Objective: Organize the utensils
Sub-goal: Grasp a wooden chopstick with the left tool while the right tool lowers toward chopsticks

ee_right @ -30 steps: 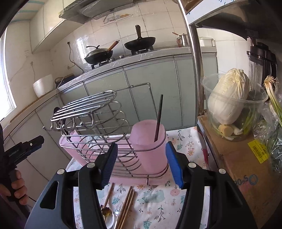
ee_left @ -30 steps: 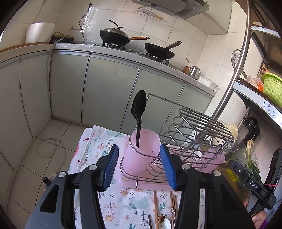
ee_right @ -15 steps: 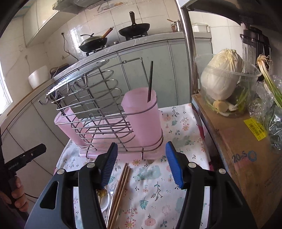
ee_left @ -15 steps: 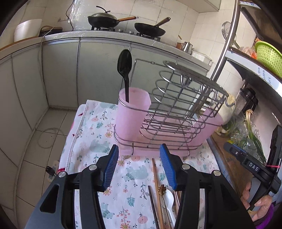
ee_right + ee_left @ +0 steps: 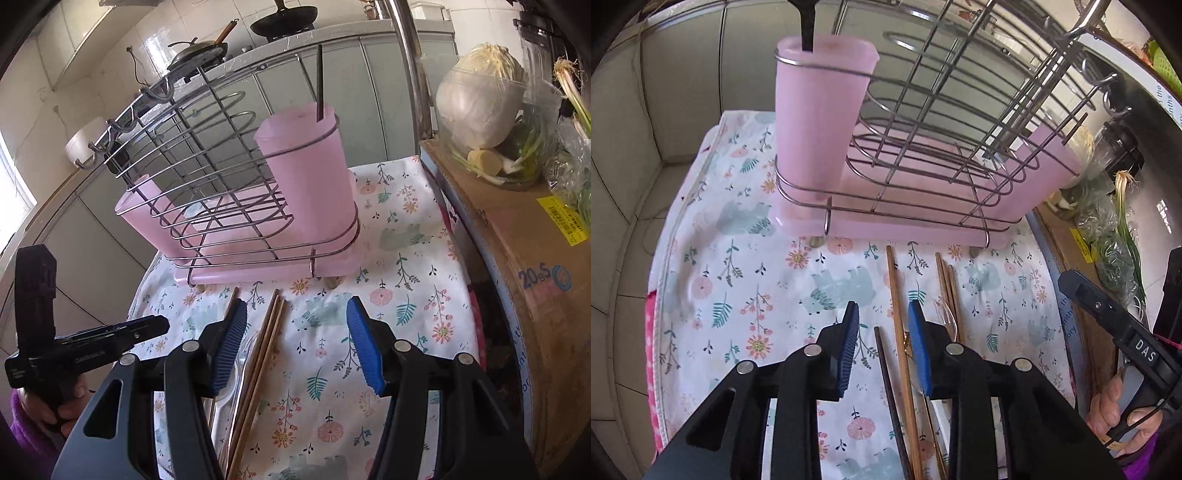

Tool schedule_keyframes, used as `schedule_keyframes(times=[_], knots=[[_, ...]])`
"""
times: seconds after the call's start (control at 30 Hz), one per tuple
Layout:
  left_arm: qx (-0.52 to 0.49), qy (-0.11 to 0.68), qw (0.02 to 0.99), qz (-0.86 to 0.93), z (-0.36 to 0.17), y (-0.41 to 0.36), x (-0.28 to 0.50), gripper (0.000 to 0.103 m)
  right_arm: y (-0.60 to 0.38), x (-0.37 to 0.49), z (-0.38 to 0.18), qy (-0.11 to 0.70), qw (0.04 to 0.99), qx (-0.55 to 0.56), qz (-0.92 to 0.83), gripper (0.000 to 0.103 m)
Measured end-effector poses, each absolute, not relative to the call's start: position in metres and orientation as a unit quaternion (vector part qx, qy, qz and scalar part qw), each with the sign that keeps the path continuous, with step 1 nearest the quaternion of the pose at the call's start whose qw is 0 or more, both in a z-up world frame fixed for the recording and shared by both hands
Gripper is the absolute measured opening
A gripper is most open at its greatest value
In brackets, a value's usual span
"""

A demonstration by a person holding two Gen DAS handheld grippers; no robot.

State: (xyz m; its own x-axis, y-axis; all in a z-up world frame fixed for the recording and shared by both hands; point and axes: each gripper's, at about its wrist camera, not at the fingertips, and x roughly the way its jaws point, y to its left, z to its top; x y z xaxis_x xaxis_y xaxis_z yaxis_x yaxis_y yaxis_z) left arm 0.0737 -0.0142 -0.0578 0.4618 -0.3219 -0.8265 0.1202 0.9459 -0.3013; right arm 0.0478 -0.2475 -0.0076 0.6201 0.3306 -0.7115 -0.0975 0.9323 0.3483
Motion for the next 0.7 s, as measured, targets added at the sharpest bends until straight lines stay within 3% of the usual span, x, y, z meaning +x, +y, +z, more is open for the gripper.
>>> schedule_keyframes(times=[0.1,0.27,0.37,0.5,0.7], knots=[[-0.104,0.523,0.835,-0.133,-0.070,-0.024,0.088,0.023,-0.246,0.051,-0.014,0.431,0.882,0.139,0.128,0.056],[-0.091,0.549,0.821,-0.128,-0.091,-0.041,0.110,0.020,-0.243,0.060,-0.028,0.465,0.860,0.155,0.146,0.035],[-0.081,0.562,0.815,-0.119,-0.102,-0.048,0.122,0.018,-0.241,0.066,-0.039,0.488,0.840,0.178,0.159,0.028],[-0.076,0.571,0.809,-0.114,-0.113,-0.055,0.131,0.006,-0.236,0.077,-0.052,0.514,0.818,0.197,0.168,0.024],[-0.073,0.549,0.825,-0.111,-0.104,-0.050,0.125,0.006,-0.219,0.100,-0.073,0.558,0.788,0.204,0.161,0.020]])
